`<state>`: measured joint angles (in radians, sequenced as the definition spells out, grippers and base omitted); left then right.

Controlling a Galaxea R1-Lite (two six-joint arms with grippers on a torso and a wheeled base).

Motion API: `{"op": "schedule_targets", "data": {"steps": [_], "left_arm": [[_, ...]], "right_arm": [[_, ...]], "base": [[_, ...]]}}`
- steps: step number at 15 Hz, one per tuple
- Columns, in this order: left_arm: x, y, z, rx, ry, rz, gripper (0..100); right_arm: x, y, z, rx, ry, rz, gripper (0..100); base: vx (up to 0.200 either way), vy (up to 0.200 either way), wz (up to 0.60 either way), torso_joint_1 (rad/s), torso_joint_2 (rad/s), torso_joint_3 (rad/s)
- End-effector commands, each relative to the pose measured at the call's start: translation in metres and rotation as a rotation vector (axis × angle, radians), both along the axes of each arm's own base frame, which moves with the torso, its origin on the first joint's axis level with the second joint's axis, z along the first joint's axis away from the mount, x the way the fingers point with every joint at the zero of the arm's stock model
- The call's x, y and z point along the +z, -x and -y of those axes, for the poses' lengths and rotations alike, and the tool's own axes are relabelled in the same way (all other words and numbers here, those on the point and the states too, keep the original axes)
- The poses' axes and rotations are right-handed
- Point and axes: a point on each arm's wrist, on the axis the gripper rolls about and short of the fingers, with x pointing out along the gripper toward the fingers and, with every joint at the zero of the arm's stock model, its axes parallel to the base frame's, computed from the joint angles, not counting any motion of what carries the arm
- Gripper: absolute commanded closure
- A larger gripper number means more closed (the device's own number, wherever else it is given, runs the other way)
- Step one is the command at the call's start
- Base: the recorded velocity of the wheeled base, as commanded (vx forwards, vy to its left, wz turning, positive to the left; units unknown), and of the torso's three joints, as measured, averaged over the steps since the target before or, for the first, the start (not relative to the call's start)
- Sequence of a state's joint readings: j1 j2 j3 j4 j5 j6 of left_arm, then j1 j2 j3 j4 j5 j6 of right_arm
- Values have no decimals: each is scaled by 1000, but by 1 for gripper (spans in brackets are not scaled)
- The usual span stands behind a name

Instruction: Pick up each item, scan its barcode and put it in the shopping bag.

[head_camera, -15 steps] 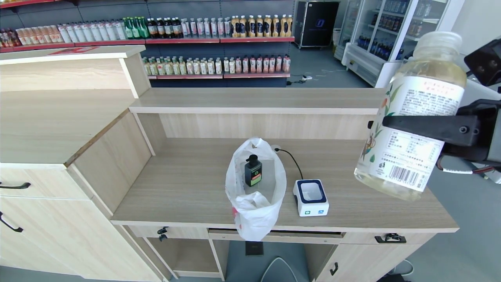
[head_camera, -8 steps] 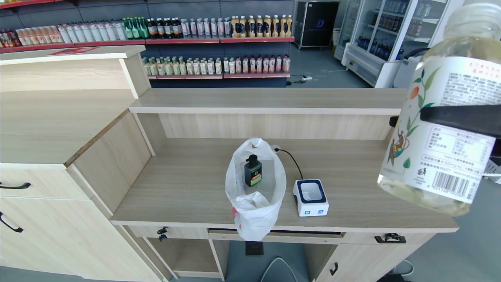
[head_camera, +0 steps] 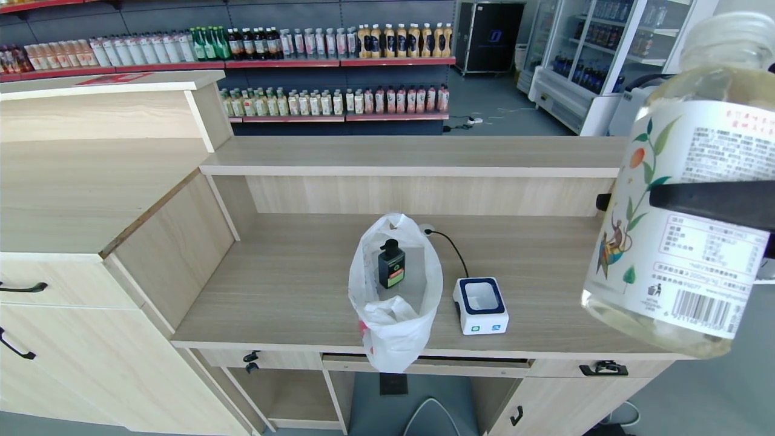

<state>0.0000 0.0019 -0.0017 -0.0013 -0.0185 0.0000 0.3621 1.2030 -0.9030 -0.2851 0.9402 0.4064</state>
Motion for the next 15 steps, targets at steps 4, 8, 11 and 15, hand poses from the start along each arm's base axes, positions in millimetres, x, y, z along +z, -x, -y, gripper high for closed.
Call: {"op": "schedule_targets", "data": {"steps": [4, 8, 11, 15], "left_arm": [[0, 0, 0, 0, 0, 0, 0], [0, 0, 0, 0, 0, 0, 0], [0, 0, 0, 0, 0, 0, 0], [0, 0, 0, 0, 0, 0, 0]], "right_arm": [[-10, 5, 0, 9, 10, -25, 100], [-16, 8, -6, 48, 22, -34, 100], [-23, 16, -6, 66, 35, -17, 100], [-23, 21, -4, 64, 32, -11, 100]], "base": [[0, 0, 0, 0, 0, 0], [0, 0, 0, 0, 0, 0], [0, 0, 0, 0, 0, 0], [0, 0, 0, 0, 0, 0]]}}
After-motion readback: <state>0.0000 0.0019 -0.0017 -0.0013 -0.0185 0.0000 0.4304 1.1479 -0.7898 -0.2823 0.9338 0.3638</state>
